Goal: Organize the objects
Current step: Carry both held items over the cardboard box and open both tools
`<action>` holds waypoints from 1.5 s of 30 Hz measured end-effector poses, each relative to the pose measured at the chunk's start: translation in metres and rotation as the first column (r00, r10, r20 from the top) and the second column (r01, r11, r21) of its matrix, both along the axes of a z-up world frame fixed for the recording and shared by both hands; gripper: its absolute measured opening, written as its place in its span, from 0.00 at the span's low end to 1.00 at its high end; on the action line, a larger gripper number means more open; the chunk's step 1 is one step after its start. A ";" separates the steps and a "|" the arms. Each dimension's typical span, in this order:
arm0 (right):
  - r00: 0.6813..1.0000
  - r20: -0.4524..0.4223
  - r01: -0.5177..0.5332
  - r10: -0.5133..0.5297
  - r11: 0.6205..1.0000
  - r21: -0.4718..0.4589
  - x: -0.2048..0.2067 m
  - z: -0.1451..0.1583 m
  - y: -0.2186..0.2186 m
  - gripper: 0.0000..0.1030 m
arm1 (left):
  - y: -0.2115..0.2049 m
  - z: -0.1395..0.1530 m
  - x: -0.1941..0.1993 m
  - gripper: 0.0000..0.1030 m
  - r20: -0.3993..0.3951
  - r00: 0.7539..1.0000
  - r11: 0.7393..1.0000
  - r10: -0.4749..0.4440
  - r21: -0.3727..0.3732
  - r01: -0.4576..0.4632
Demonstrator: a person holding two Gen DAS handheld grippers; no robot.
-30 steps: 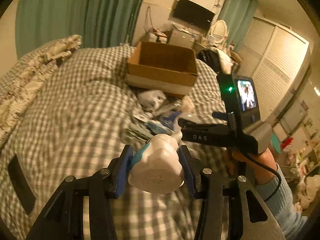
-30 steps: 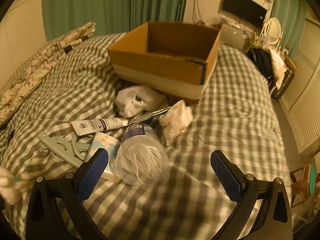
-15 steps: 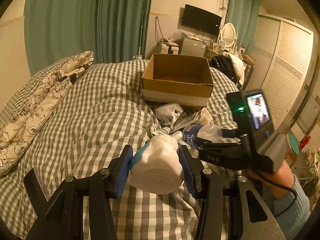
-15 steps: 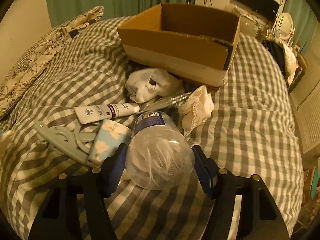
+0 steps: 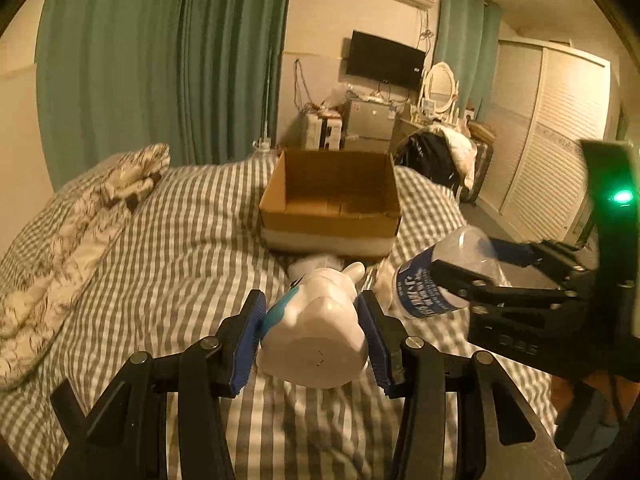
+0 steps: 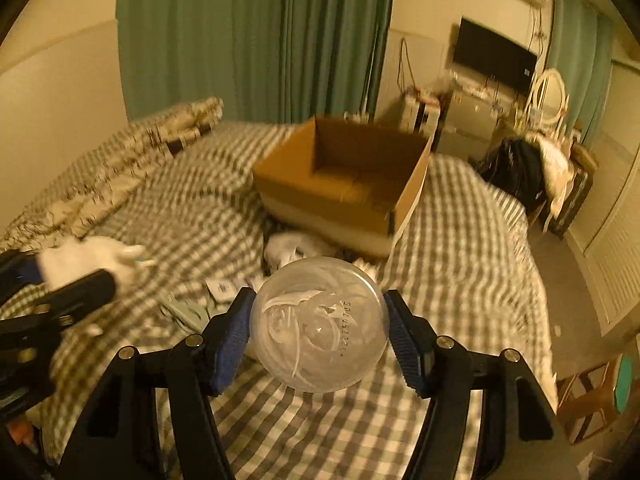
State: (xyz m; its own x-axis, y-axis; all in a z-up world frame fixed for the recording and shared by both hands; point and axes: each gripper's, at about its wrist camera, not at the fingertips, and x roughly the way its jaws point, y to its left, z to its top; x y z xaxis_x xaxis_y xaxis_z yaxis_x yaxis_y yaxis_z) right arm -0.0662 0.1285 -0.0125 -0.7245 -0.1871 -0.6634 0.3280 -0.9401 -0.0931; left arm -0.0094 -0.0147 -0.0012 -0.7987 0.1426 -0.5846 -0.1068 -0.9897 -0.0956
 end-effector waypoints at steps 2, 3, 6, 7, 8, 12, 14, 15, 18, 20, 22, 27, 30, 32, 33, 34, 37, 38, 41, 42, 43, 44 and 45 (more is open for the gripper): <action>0.999 -0.046 -0.006 0.006 1.000 0.003 0.003 0.019 -0.001 0.62 | 0.000 0.009 -0.009 0.47 -0.016 1.000 1.000 -0.004 0.005 0.004; 0.998 -0.061 -0.010 0.010 1.000 0.003 0.004 0.026 -0.001 0.62 | 0.000 0.015 -0.016 0.47 -0.030 1.000 1.000 -0.003 0.006 0.004; 0.994 -0.106 -0.030 0.030 1.000 -0.005 -0.003 0.050 -0.002 0.62 | 0.000 0.030 -0.035 0.47 -0.058 0.998 1.000 0.002 -0.002 -0.002; 0.992 -0.119 -0.031 0.030 0.999 -0.006 -0.007 0.056 -0.002 0.62 | 0.000 0.035 -0.042 0.47 -0.067 0.998 1.000 0.000 -0.002 0.000; 0.990 -0.136 -0.031 0.031 1.000 -0.002 -0.012 0.064 -0.002 0.62 | -0.001 0.038 -0.049 0.47 -0.073 0.997 1.000 -0.003 0.003 0.003; 0.981 -0.189 -0.038 0.037 0.999 -0.002 -0.041 0.091 -0.006 0.62 | -0.003 0.051 -0.087 0.47 -0.090 0.996 1.000 0.002 0.012 -0.001; 0.978 -0.206 -0.035 0.031 0.999 -0.016 -0.060 0.099 -0.007 0.62 | -0.003 0.053 -0.103 0.47 -0.098 0.995 1.000 0.006 0.009 -0.005; 0.977 -0.214 -0.027 0.022 0.999 -0.021 -0.069 0.101 -0.008 0.62 | -0.002 0.053 -0.117 0.47 -0.103 0.995 1.000 0.002 0.013 -0.001; 0.975 -0.222 -0.010 0.001 0.999 -0.038 -0.098 0.101 -0.006 0.62 | 0.002 0.047 -0.150 0.47 -0.115 0.993 1.000 -0.016 -0.001 0.016; 0.978 -0.208 -0.009 -0.003 0.998 -0.055 -0.121 0.095 -0.006 0.62 | 0.005 0.040 -0.170 0.47 -0.111 0.993 1.000 -0.029 -0.008 0.028; 0.980 -0.197 -0.002 -0.010 0.998 -0.065 -0.140 0.089 -0.006 0.62 | 0.008 0.026 -0.195 0.47 -0.088 0.995 0.999 -0.045 0.002 0.046; 0.989 -0.145 0.017 -0.028 0.997 -0.074 -0.193 0.059 -0.002 0.62 | 0.018 -0.010 -0.244 0.47 -0.042 0.997 0.998 -0.059 -0.024 0.058; 0.993 -0.114 0.020 -0.029 0.997 -0.080 -0.217 0.038 0.000 0.62 | 0.019 -0.031 -0.264 0.47 -0.006 0.998 0.998 -0.063 -0.024 0.063; 0.995 -0.095 0.018 -0.026 0.996 -0.085 -0.230 0.024 0.001 0.62 | 0.018 -0.044 -0.273 0.47 0.011 0.998 0.997 -0.067 -0.027 0.067; 0.996 -0.090 0.018 -0.027 0.996 -0.091 -0.235 0.019 0.002 0.62 | 0.017 -0.051 -0.278 0.47 0.017 0.997 0.997 -0.076 -0.025 0.077; 0.996 -0.088 0.022 -0.030 0.995 -0.100 -0.239 0.015 0.003 0.62 | 0.017 -0.055 -0.279 0.47 0.019 0.996 0.996 -0.082 -0.022 0.082; 0.995 -0.087 0.031 -0.044 0.989 -0.147 -0.246 0.007 0.008 0.63 | 0.014 -0.062 -0.280 0.60 0.017 0.996 0.996 -0.084 0.006 0.084; 0.996 -0.081 0.034 -0.049 0.984 -0.173 -0.247 0.006 0.013 0.67 | 0.013 -0.062 -0.279 0.78 0.016 0.997 0.997 -0.078 0.010 0.078; 0.992 -0.107 0.049 -0.072 0.978 -0.205 -0.239 0.015 0.022 0.87 | 0.008 -0.050 -0.266 0.94 -0.023 0.999 0.999 -0.033 0.023 0.034; 0.990 -0.117 0.049 -0.074 0.977 -0.205 -0.235 0.021 0.024 0.87 | 0.007 -0.045 -0.264 0.94 -0.024 0.999 0.999 -0.028 0.026 0.029; 0.989 -0.129 0.046 -0.073 0.978 -0.204 -0.230 0.027 0.026 0.87 | 0.004 -0.041 -0.261 0.94 -0.021 1.000 0.999 -0.022 0.028 0.023; 0.987 -0.142 0.043 -0.073 0.978 -0.204 -0.223 0.035 0.028 0.87 | 0.003 -0.036 -0.256 0.94 -0.017 1.000 1.000 -0.012 0.028 0.013; 0.986 -0.153 0.040 -0.072 0.979 -0.201 -0.216 0.043 0.030 0.87 | 0.001 -0.029 -0.248 0.94 -0.014 1.000 1.000 0.002 0.029 -0.001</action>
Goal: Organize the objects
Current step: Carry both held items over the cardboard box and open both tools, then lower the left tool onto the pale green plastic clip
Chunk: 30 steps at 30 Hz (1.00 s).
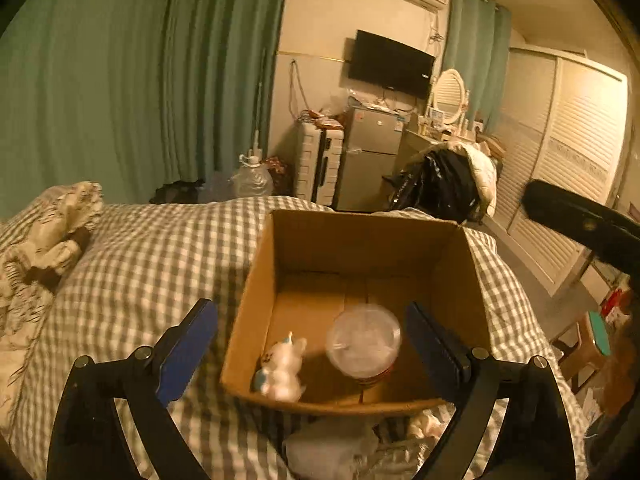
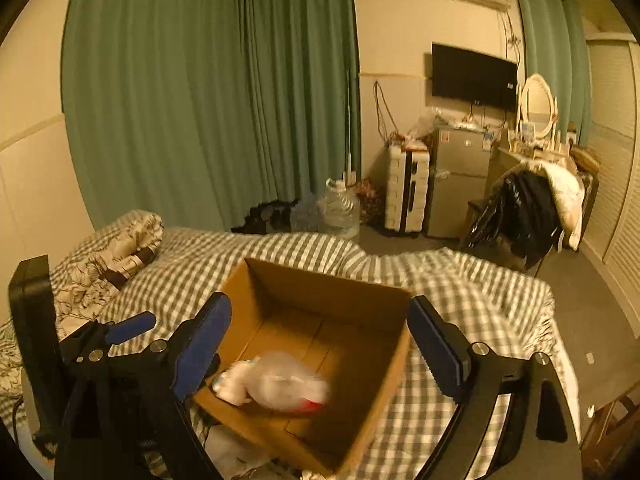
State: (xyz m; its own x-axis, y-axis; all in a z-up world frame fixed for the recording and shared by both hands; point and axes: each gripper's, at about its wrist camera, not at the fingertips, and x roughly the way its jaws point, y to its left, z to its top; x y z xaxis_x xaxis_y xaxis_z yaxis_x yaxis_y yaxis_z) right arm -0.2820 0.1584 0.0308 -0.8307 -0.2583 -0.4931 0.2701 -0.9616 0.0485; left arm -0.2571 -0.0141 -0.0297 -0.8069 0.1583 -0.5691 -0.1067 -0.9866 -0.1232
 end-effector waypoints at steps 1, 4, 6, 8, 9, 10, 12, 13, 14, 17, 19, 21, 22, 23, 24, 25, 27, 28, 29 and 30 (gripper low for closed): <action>1.000 -0.009 -0.001 0.001 1.000 0.006 0.008 0.007 0.002 0.87 | -0.001 0.006 0.007 0.94 0.004 1.000 1.000 0.009 -0.002 -0.009; 1.000 -0.030 0.003 -0.002 0.999 0.039 0.036 0.029 0.006 0.87 | -0.004 0.025 0.031 0.94 0.012 1.000 0.999 0.027 -0.020 -0.027; 0.999 -0.038 0.003 -0.001 0.998 0.058 0.058 0.044 0.010 0.87 | -0.007 0.039 0.051 0.94 0.007 0.999 0.998 0.047 -0.048 -0.047; 0.999 -0.038 0.002 0.001 0.998 0.071 0.080 0.057 0.014 0.87 | -0.008 0.048 0.070 0.94 0.001 0.999 0.996 0.054 -0.067 -0.054; 0.999 -0.039 -0.002 0.005 0.997 0.075 0.091 0.060 0.015 0.87 | -0.009 0.053 0.083 0.94 0.002 0.998 0.995 0.058 -0.084 -0.057; 0.999 -0.041 -0.008 0.011 0.997 0.080 0.100 0.063 0.015 0.87 | -0.010 0.055 0.092 0.94 0.003 0.998 0.994 0.059 -0.093 -0.059; 0.999 -0.050 -0.010 0.015 0.995 0.094 0.123 0.067 0.017 0.87 | -0.010 0.056 0.115 0.94 0.005 0.998 0.992 0.057 -0.113 -0.056; 0.998 -0.055 -0.006 0.012 0.995 0.102 0.133 0.068 0.017 0.87 | -0.010 0.054 0.123 0.94 0.008 0.998 0.991 0.055 -0.120 -0.053; 0.998 -0.060 -0.001 0.008 0.993 0.115 0.146 0.066 0.018 0.87 | -0.012 0.051 0.131 0.94 0.013 0.998 0.991 0.055 -0.125 -0.053; 0.998 -0.058 0.004 0.005 0.989 0.148 0.171 0.051 0.013 0.87 | -0.013 0.032 0.155 0.94 0.046 0.997 0.988 0.062 -0.141 -0.055; 0.999 -0.039 0.004 0.003 0.986 0.164 0.183 0.036 0.009 0.87 | -0.015 0.013 0.167 0.94 0.079 0.994 0.989 0.077 -0.133 -0.066; 1.000 0.000 0.000 0.000 0.986 0.168 0.191 0.013 0.004 0.87 | -0.015 -0.006 0.174 0.94 0.107 0.991 0.989 0.084 -0.130 -0.070; 1.000 0.019 0.001 -0.004 0.986 0.168 0.194 0.002 0.002 0.87 | -0.014 -0.014 0.176 0.94 0.115 0.989 0.988 0.090 -0.136 -0.074; 0.999 0.036 0.002 -0.009 0.985 0.175 0.196 -0.013 0.001 0.87 | -0.013 -0.021 0.177 0.94 0.121 0.988 0.987 0.094 -0.144 -0.076; 0.999 0.047 0.011 -0.020 0.983 0.182 0.197 -0.023 0.000 0.87 | -0.011 -0.031 0.179 0.94 0.132 0.986 0.984 0.100 -0.163 -0.078; 0.997 0.072 0.026 -0.040 0.981 0.193 0.197 -0.040 -0.003 0.87 | -0.009 -0.038 0.180 0.94 0.140 0.985 0.982 0.103 -0.174 -0.077; 0.991 0.127 0.019 -0.043 0.982 0.185 0.194 -0.062 -0.003 0.87 | -0.005 -0.051 0.182 0.94 0.157 0.983 0.980 0.094 -0.188 -0.063; 0.986 0.157 0.018 -0.046 0.984 0.175 0.192 -0.072 -0.002 0.87 | -0.004 -0.058 0.183 0.94 0.168 0.982 0.979 0.090 -0.194 -0.056; 0.982 0.184 0.018 -0.049 0.986 0.168 0.190 -0.081 -0.002 0.87 | -0.002 -0.064 0.184 0.94 0.179 0.980 0.978 0.086 -0.203 -0.049; 0.978 0.204 0.015 -0.050 0.986 0.168 0.189 -0.090 -0.002 0.87 | -0.001 -0.072 0.185 0.93 0.198 0.977 0.977 0.078 -0.212 -0.035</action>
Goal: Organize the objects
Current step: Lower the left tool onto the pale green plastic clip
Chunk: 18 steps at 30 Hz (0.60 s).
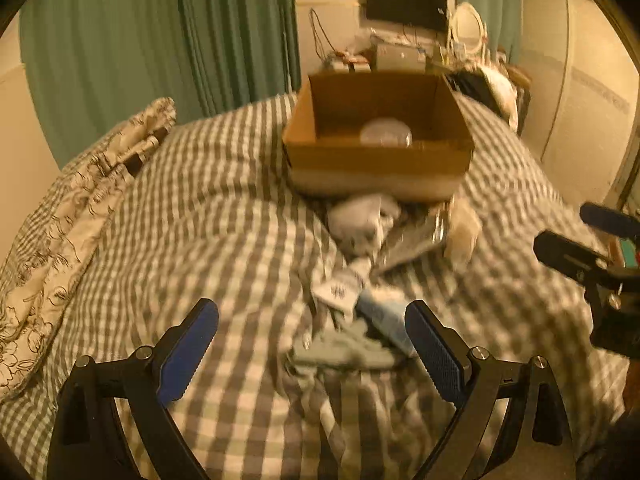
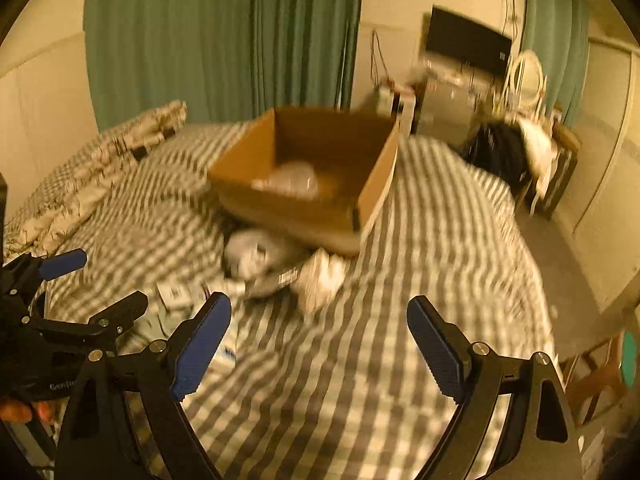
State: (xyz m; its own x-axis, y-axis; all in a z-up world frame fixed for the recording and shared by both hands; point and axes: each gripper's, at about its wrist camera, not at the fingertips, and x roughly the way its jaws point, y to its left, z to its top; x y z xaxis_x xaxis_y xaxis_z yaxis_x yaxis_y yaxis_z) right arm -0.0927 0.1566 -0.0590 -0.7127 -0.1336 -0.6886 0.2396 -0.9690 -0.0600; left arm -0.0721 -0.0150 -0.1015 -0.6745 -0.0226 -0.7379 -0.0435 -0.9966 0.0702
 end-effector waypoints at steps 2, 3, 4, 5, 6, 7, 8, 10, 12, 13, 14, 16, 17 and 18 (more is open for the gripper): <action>1.000 0.028 0.005 -0.005 1.000 0.006 -0.004 -0.012 0.003 0.87 | 0.002 -0.011 0.002 0.93 0.031 0.999 1.000 -0.015 -0.007 0.015; 0.999 0.036 0.006 -0.007 1.000 0.004 -0.005 -0.014 0.003 0.87 | 0.004 -0.014 0.004 0.93 0.038 0.999 1.000 -0.023 -0.008 0.023; 0.999 0.045 0.009 -0.009 1.000 -0.004 -0.007 -0.017 0.005 0.87 | 0.006 -0.018 0.006 0.93 0.052 0.998 0.999 -0.041 -0.010 0.041; 0.999 0.050 0.012 -0.012 1.000 -0.013 -0.007 -0.021 0.006 0.87 | 0.009 -0.021 0.007 0.93 0.063 0.996 0.998 -0.057 -0.014 0.058; 0.998 0.053 0.014 -0.013 1.000 -0.021 -0.009 -0.021 0.008 0.87 | 0.014 -0.026 0.007 0.93 0.084 0.993 0.996 -0.081 -0.022 0.083; 0.998 0.057 0.016 -0.014 0.999 -0.030 -0.011 -0.022 0.008 0.87 | 0.017 -0.028 0.006 0.93 0.097 0.991 0.995 -0.093 -0.030 0.096; 0.998 0.060 0.019 -0.017 0.999 -0.039 -0.011 -0.023 0.010 0.87 | 0.020 -0.031 0.005 0.92 0.109 0.989 0.994 -0.101 -0.037 0.106; 0.998 0.064 0.023 -0.019 0.998 -0.051 -0.011 -0.025 0.012 0.87 | 0.026 -0.037 0.000 0.89 0.136 0.984 0.992 -0.114 -0.045 0.121; 0.997 0.075 0.022 -0.017 0.998 -0.059 -0.013 -0.027 0.013 0.87 | 0.030 -0.041 -0.006 0.87 0.151 0.980 0.990 -0.129 -0.041 0.137; 0.997 0.081 0.022 -0.017 0.998 -0.060 -0.013 -0.028 0.013 0.87 | 0.031 -0.040 -0.008 0.84 0.154 0.979 0.989 -0.132 -0.041 0.139; 0.996 0.089 0.026 -0.021 0.998 -0.061 -0.013 -0.030 0.013 0.87 | 0.032 -0.040 -0.008 0.76 0.154 0.979 0.989 -0.131 -0.043 0.139; 0.995 0.096 0.032 -0.025 0.997 -0.067 -0.013 -0.031 0.014 0.87 | 0.033 -0.037 -0.005 0.64 0.143 0.980 0.988 -0.137 -0.049 0.145; 0.995 0.095 0.033 -0.026 0.997 -0.072 -0.012 -0.031 0.015 0.87 | 0.033 -0.036 -0.003 0.60 0.139 0.980 0.987 -0.143 -0.046 0.151; 0.995 0.093 0.036 -0.029 0.996 -0.076 -0.012 -0.030 0.016 0.87 | 0.034 -0.033 0.001 0.55 0.132 0.979 0.986 -0.156 -0.040 0.163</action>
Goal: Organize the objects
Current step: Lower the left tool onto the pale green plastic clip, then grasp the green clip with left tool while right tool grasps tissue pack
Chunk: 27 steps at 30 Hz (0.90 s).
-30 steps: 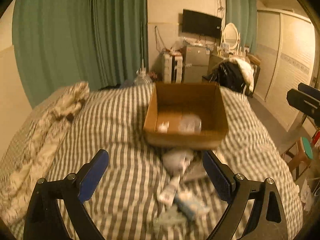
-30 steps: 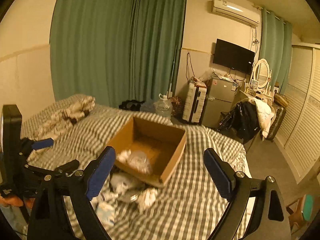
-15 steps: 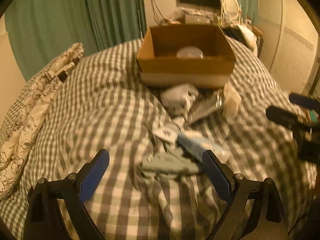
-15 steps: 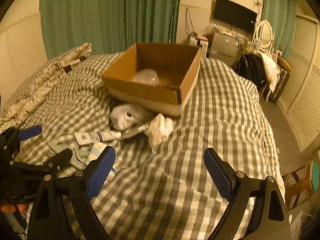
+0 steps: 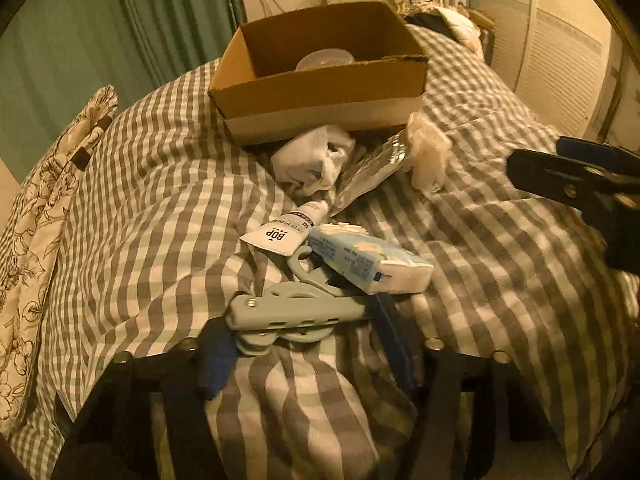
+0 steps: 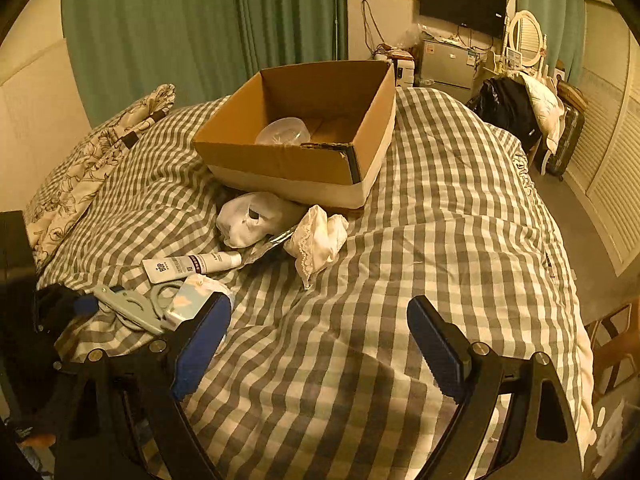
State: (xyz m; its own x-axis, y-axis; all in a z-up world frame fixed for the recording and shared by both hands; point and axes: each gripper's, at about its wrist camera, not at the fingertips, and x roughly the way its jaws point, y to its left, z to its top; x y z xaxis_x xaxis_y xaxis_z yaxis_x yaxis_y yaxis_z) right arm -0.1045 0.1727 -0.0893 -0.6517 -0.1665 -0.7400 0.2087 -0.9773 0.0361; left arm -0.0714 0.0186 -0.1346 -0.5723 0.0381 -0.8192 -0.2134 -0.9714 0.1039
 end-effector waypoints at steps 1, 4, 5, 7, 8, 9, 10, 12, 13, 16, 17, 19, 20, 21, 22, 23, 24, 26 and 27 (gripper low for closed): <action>1.000 -0.002 0.003 -0.003 1.000 -0.002 0.000 0.001 0.000 0.87 | 0.000 0.002 0.002 0.52 -0.003 1.000 1.000 -0.007 0.007 0.007; 1.000 0.002 0.006 -0.006 1.000 -0.002 0.000 0.000 0.000 0.87 | 0.004 0.008 0.010 0.40 0.003 0.999 0.997 -0.047 0.053 0.047; 1.000 0.004 0.005 -0.005 1.000 -0.001 0.000 0.000 0.000 0.87 | 0.006 0.009 0.012 0.40 0.004 0.998 0.996 -0.062 0.058 0.062; 1.000 0.007 0.002 -0.002 1.000 0.003 0.000 -0.001 -0.002 0.87 | 0.014 0.007 0.011 0.40 0.012 0.996 0.995 -0.092 0.045 0.091; 1.000 0.008 0.001 -0.001 1.000 0.004 0.000 -0.001 -0.002 0.87 | 0.016 0.004 0.009 0.40 0.021 0.995 0.995 -0.096 0.039 0.095; 1.000 0.008 0.000 0.000 1.000 0.005 0.000 -0.001 -0.002 0.87 | 0.018 0.000 0.005 0.40 0.039 0.994 0.994 -0.100 0.044 0.098; 1.000 0.007 -0.001 0.001 1.000 0.005 0.000 -0.001 -0.002 0.87 | 0.018 -0.003 0.001 0.40 0.055 0.993 0.993 -0.103 0.061 0.100; 1.000 0.009 -0.001 0.001 1.000 0.006 0.000 -0.001 -0.002 0.87 | 0.013 -0.012 -0.007 0.37 0.100 0.990 0.990 -0.095 0.117 0.083; 1.000 0.011 0.000 0.000 1.000 0.006 0.000 -0.001 -0.002 0.87 | 0.011 -0.014 -0.009 0.37 0.113 0.990 0.989 -0.087 0.129 0.073; 1.000 0.014 0.002 -0.002 1.000 0.009 0.000 -0.002 -0.002 0.87 | 0.008 -0.010 -0.003 0.33 0.097 0.992 0.987 -0.086 0.141 0.072; 1.000 0.014 0.003 -0.003 1.000 0.011 0.001 -0.002 -0.002 0.87 | 0.007 -0.008 0.000 0.32 0.091 0.992 0.987 -0.086 0.141 0.073; 1.000 0.014 0.006 -0.006 1.000 0.017 0.002 -0.001 -0.002 0.87 | 0.004 -0.001 0.009 0.30 0.073 0.995 0.988 -0.072 0.140 0.061; 1.000 0.012 0.007 -0.007 1.000 0.021 0.003 0.000 -0.002 0.87 | 0.003 0.000 0.012 0.29 0.069 0.995 0.988 -0.067 0.144 0.057; 1.000 0.009 0.006 -0.007 1.000 0.025 0.004 0.001 -0.003 0.87 | 0.000 0.004 0.017 0.28 0.061 0.996 0.987 -0.060 0.153 0.050; 1.000 0.006 0.006 -0.007 1.000 0.029 0.005 0.002 -0.003 0.87 | -0.003 0.008 0.021 0.28 0.055 0.997 0.987 -0.054 0.157 0.045; 1.000 0.003 0.007 -0.007 0.999 0.034 0.007 0.004 -0.004 0.87 | -0.008 0.012 0.026 0.27 0.043 0.998 0.986 -0.041 0.162 0.033; 1.000 0.002 0.007 -0.007 0.999 0.036 0.008 0.005 -0.005 0.87 | -0.013 0.017 0.029 0.27 0.033 0.999 0.986 -0.030 0.168 0.024; 1.000 0.000 0.006 -0.006 0.999 0.046 0.011 0.007 -0.008 0.87 | -0.021 0.027 0.034 0.26 0.011 1.000 0.984 -0.008 0.178 0.006; 1.000 -0.002 0.005 -0.005 0.999 0.050 0.012 0.008 -0.010 0.87 | -0.029 0.035 0.035 0.26 -0.007 1.000 0.982 0.011 0.187 -0.009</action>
